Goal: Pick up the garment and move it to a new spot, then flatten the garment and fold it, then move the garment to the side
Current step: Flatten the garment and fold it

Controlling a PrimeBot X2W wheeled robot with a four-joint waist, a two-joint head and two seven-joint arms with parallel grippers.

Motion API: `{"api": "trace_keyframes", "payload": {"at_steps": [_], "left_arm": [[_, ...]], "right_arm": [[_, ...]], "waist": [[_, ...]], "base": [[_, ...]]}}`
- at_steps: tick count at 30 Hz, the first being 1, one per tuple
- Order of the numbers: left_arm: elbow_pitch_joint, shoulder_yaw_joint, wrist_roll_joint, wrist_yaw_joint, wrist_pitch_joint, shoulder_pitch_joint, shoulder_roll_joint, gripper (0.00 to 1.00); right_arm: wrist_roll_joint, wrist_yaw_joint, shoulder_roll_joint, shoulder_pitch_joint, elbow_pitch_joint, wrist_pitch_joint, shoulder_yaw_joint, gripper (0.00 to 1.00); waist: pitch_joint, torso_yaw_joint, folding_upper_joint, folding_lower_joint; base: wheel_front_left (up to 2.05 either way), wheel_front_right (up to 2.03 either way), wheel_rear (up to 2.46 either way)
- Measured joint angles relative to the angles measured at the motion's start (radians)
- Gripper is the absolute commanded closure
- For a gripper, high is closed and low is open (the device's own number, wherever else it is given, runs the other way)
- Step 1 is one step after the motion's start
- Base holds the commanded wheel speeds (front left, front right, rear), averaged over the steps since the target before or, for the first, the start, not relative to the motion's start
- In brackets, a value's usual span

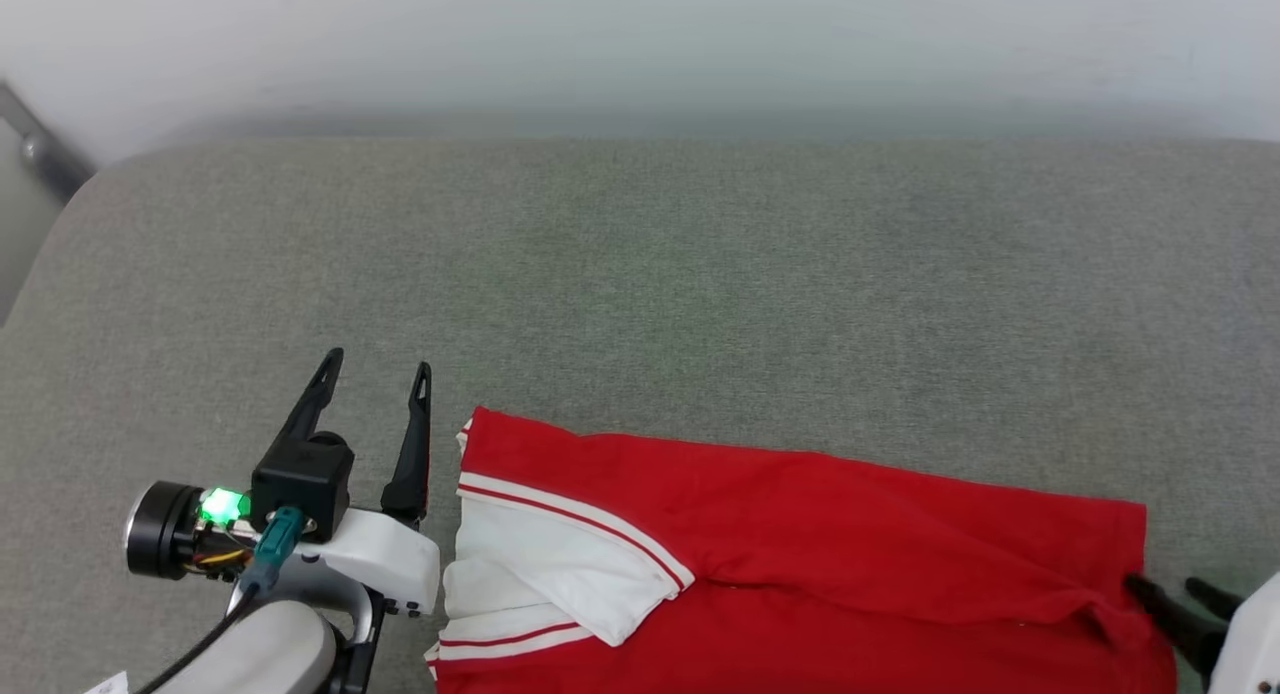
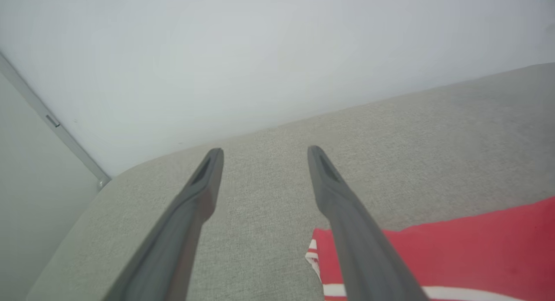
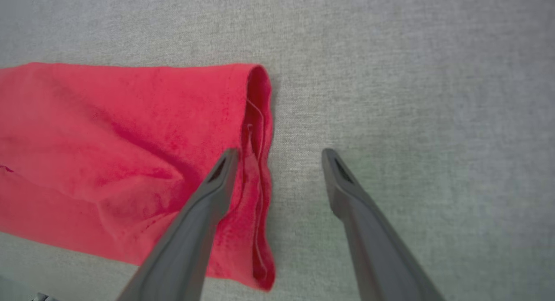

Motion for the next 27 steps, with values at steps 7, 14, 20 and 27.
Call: {"api": "trace_keyframes", "payload": {"at_steps": [7,14,20,27], "left_arm": [[-0.033,0.189,0.121,0.023,-0.001,0.132,-0.092,0.0],[-0.053,0.352,0.261,-0.001,-0.001,0.256,-0.203,0.0],[-0.065,0.475,0.367,-0.037,-0.001,0.345,-0.298,0.0],[-0.081,0.58,0.483,-0.082,-0.001,0.426,-0.392,0.0]], "right_arm": [[0.038,0.0,0.03,-0.005,0.024,0.054,0.039,0.0],[0.074,-0.002,0.021,-0.007,0.026,0.094,0.084,0.0],[0.095,-0.002,0.01,-0.01,0.023,0.116,0.114,1.0],[0.113,0.0,-0.011,-0.011,0.015,0.129,0.121,1.0]], "waist": [[0.017,0.02,0.0,0.0],[0.022,0.035,0.0,0.0],[0.011,0.034,0.0,0.0],[-0.013,0.028,0.0,0.0]], "base": [[0.0,0.0,0.0],[0.0,0.0,0.0],[0.0,0.0,0.0],[0.0,0.0,0.0]]}}
